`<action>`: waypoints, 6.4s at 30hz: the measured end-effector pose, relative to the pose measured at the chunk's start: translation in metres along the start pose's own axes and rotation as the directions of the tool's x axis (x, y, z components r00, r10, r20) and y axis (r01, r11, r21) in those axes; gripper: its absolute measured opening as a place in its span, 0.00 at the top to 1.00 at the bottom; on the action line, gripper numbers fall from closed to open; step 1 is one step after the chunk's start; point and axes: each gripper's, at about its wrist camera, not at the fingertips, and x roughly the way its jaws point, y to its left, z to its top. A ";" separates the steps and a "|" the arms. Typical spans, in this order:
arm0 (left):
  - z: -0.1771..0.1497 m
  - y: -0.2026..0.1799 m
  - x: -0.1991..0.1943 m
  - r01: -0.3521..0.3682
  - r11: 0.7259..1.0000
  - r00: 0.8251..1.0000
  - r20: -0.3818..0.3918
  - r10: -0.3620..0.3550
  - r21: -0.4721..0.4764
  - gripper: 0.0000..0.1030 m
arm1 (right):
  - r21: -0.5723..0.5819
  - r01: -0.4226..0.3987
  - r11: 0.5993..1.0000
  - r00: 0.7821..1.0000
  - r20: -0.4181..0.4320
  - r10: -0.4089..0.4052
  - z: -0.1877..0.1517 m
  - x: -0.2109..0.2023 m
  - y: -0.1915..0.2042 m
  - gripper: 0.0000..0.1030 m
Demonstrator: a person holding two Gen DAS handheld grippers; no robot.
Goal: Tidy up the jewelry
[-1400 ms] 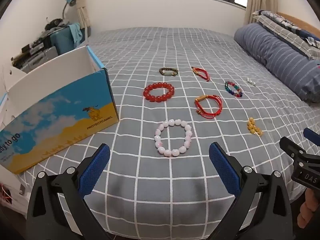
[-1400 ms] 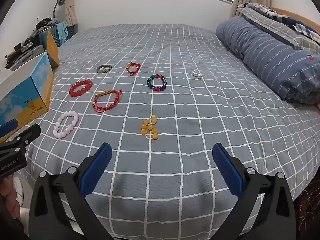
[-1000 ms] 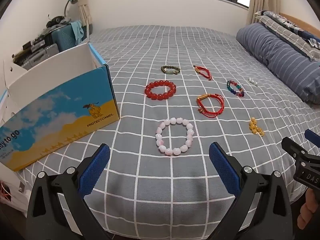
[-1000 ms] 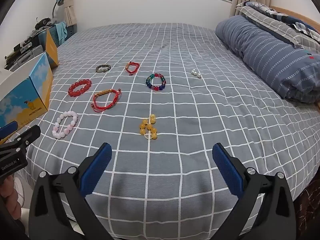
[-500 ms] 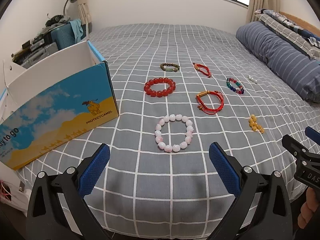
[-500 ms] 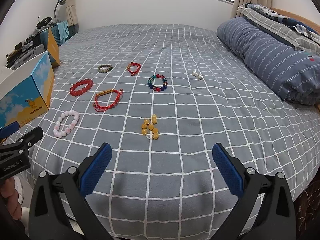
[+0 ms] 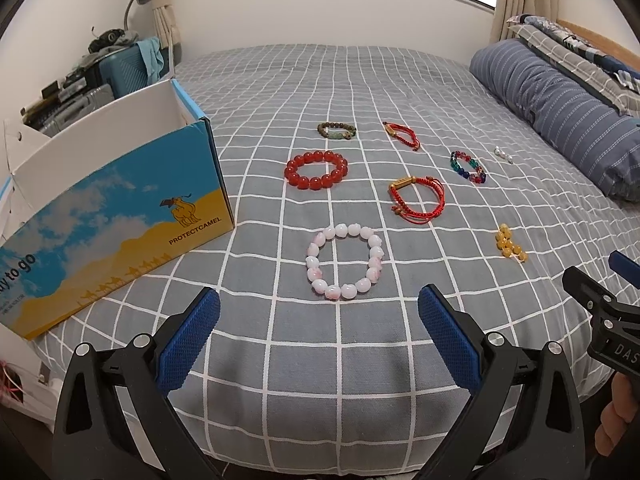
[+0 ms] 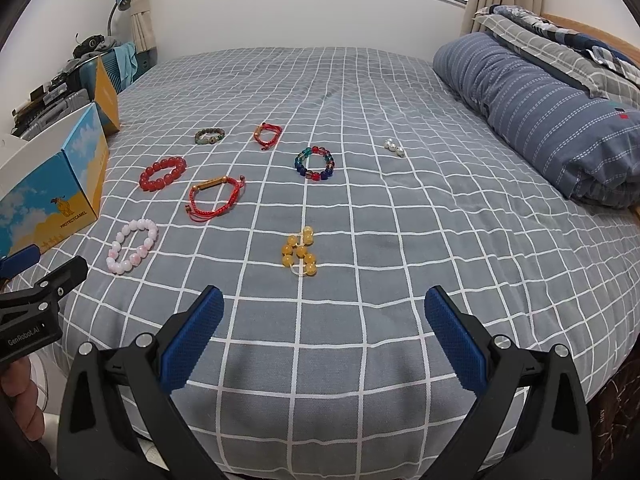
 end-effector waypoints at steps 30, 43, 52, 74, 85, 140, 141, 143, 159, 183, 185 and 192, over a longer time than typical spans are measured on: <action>-0.003 -0.005 0.000 0.008 1.000 1.000 -0.010 -0.008 0.015 0.06 | 0.011 0.007 1.000 1.000 -0.016 -0.007 -0.001 0.004 -0.001 0.06; -0.003 -0.006 0.000 0.011 1.000 1.000 -0.016 -0.010 0.021 0.06 | 0.014 0.005 1.000 1.000 -0.019 -0.005 0.001 0.005 -0.002 0.06; 0.003 -0.008 -0.001 0.014 1.000 1.000 -0.019 -0.013 0.025 0.06 | 0.015 -0.001 1.000 1.000 -0.016 0.001 0.007 0.006 -0.001 0.06; 0.134 -0.023 0.075 0.059 0.996 0.997 -0.046 -0.056 0.068 0.06 | -0.005 0.016 1.000 1.000 0.012 -0.016 0.133 0.071 -0.016 0.06; 0.146 -0.014 0.165 0.060 0.997 0.989 -0.140 -0.053 0.047 0.06 | -0.023 0.002 1.000 0.997 -0.073 -0.003 0.148 0.144 0.002 0.14; 0.154 -0.003 0.168 0.216 0.976 0.944 -0.254 -0.212 -0.010 0.87 | 0.046 -0.087 0.995 0.969 -0.227 0.095 0.156 0.178 0.002 0.91; 0.156 -0.004 0.164 0.221 0.975 0.944 -0.250 -0.216 -0.008 0.87 | 0.046 -0.087 0.995 0.970 -0.223 0.095 0.157 0.176 0.002 0.91; 0.158 -0.005 0.158 0.224 0.975 0.946 -0.241 -0.218 -0.002 0.87 | 0.044 -0.088 0.995 0.972 -0.215 0.095 0.159 0.172 0.002 0.91; 0.177 -0.009 0.113 0.197 0.980 0.966 -0.180 -0.188 0.035 0.87 | 0.019 -0.095 0.995 0.985 -0.145 0.097 0.179 0.140 0.013 0.91; 0.208 0.079 0.029 0.078 0.996 0.995 -0.060 -0.081 -0.051 0.87 | -0.119 -0.226 0.967 0.974 -0.010 0.227 0.235 0.067 0.119 0.91; 0.209 0.090 0.020 0.064 0.996 0.997 -0.049 -0.067 -0.066 0.87 | -0.136 -0.245 0.960 0.969 -0.004 0.247 0.239 0.062 0.133 0.91; 0.203 0.144 -0.009 -0.023 0.990 1.000 -0.019 0.021 -0.140 0.87 | -0.215 -0.326 0.921 0.942 0.009 0.335 0.248 0.039 0.199 0.91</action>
